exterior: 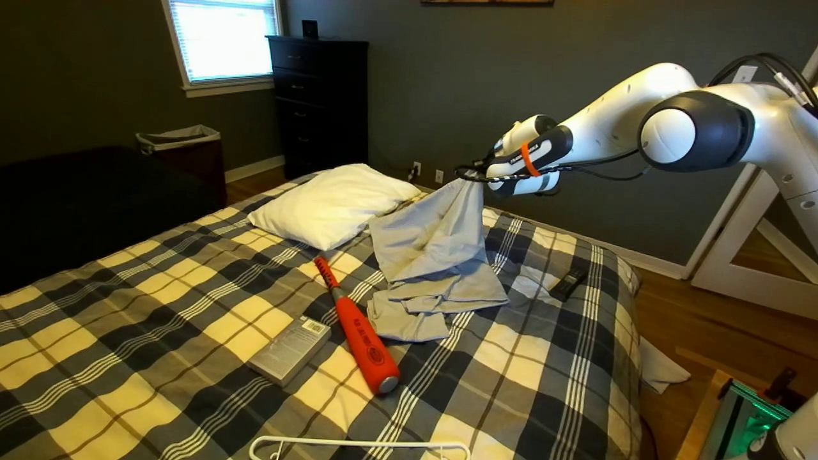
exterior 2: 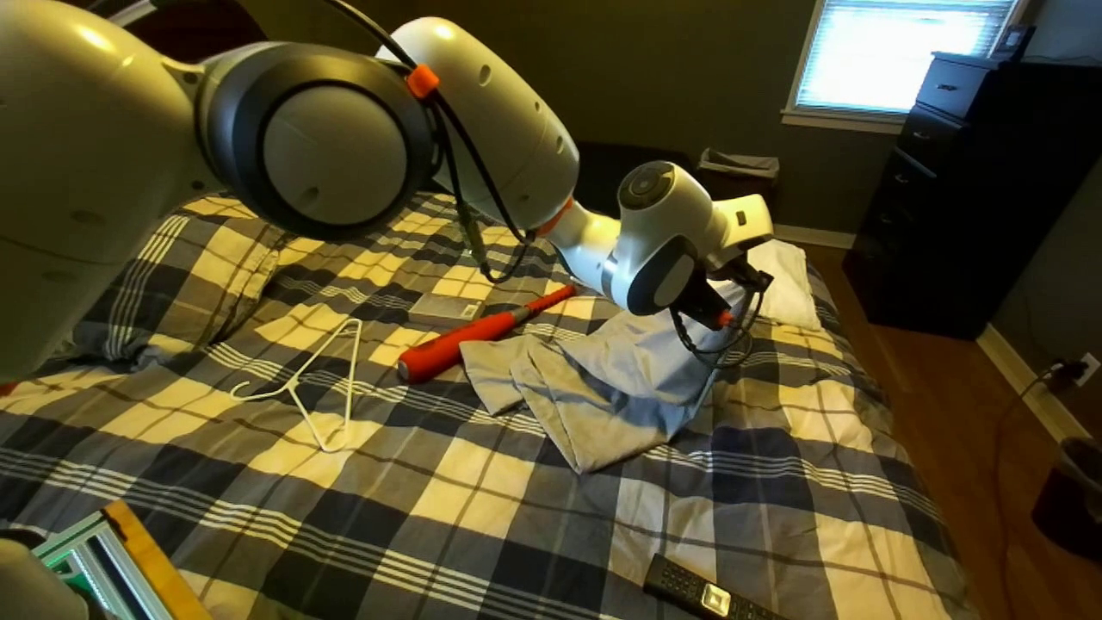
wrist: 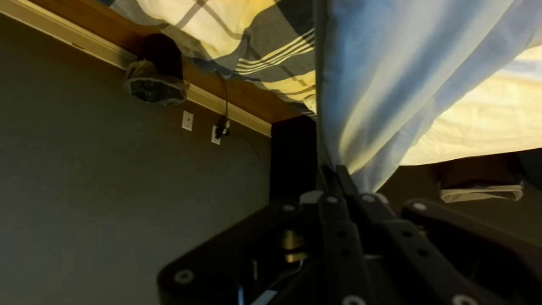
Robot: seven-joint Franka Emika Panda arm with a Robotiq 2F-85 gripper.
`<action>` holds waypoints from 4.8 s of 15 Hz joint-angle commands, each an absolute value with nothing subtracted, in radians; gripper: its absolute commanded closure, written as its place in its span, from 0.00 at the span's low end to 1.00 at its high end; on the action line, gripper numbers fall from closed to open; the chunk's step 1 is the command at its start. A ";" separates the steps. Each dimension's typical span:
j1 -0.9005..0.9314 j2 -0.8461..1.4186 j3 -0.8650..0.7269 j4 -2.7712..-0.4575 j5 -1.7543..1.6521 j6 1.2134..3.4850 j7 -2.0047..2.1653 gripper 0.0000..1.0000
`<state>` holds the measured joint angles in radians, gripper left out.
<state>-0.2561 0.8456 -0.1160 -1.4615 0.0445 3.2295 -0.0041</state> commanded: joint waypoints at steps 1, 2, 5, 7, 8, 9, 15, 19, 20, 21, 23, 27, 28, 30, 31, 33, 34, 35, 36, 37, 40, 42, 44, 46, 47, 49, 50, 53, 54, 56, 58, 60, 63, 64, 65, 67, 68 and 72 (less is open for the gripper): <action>-0.275 0.947 -0.157 -1.304 0.068 3.179 0.033 0.93; -0.286 0.962 -0.154 -1.279 0.070 3.143 0.039 0.73; -0.296 0.997 -0.153 -1.230 0.065 3.078 0.047 0.51; -0.294 1.009 -0.159 -1.209 0.064 3.061 0.054 0.37; -0.290 1.003 -0.158 -1.213 0.068 3.051 0.062 0.28; -0.289 0.970 -0.139 -1.251 0.075 3.019 0.066 0.22; -0.282 0.788 0.005 -1.509 0.071 2.832 -0.014 0.00; -0.141 0.710 -0.185 -1.665 0.005 2.742 0.132 0.00; -0.111 0.687 -0.227 -1.716 -0.011 2.731 0.159 0.00; -0.081 0.673 -0.269 -1.752 -0.030 2.711 0.190 0.00; -0.045 0.640 -0.316 -1.821 -0.064 2.639 0.226 0.00; -0.157 0.561 -0.134 -1.909 0.054 2.525 0.061 0.00; -0.177 0.554 -0.096 -1.918 0.095 2.506 0.037 0.00; -0.218 0.545 -0.032 -1.922 0.196 2.469 0.013 0.00; -0.165 0.583 -0.092 -1.886 0.119 2.504 0.059 0.00; -0.167 0.578 -0.083 -1.886 0.128 2.501 0.054 0.00; -0.167 0.579 -0.085 -1.885 0.128 2.501 0.055 0.00; -0.167 0.580 -0.087 -1.885 0.127 2.501 0.055 0.00; -0.185 0.605 -0.069 -1.864 0.151 2.481 0.039 0.00; -0.209 0.627 -0.043 -1.852 0.187 2.475 0.013 0.00; -0.257 0.683 0.006 -1.831 0.282 2.502 -0.019 0.00; -0.289 0.728 0.032 -1.810 0.343 2.567 -0.047 0.00; -0.333 0.766 0.065 -1.793 0.404 2.663 -0.086 0.00; -0.381 0.809 0.112 -1.762 0.453 2.761 -0.125 0.00; -0.399 0.827 0.131 -1.748 0.462 2.790 -0.135 0.00; -0.428 0.870 0.167 -1.708 0.461 2.820 -0.150 0.01; -0.435 0.887 0.179 -1.689 0.452 2.823 -0.150 0.14; -0.437 0.933 0.196 -1.635 0.437 2.812 -0.139 0.31; -0.433 0.947 0.197 -1.619 0.433 2.803 -0.135 0.35; -0.427 0.973 0.199 -1.589 0.427 2.785 -0.125 0.27; -0.423 0.996 0.197 -1.564 0.424 2.779 -0.117 0.11; -0.424 1.017 0.199 -1.542 0.423 2.781 -0.117 0.04; -0.428 1.050 0.203 -1.502 0.421 2.768 -0.120 0.29; -0.426 1.056 0.202 -1.493 0.418 2.765 -0.121 0.36; -0.425 1.061 0.201 -1.484 0.417 2.760 -0.119 0.44; -0.425 1.063 0.200 -1.476 0.416 2.752 -0.120 0.60; -0.422 1.059 0.198 -1.478 0.414 2.750 -0.121 0.67; -0.420 1.057 0.192 -1.472 0.410 2.745 -0.118 0.98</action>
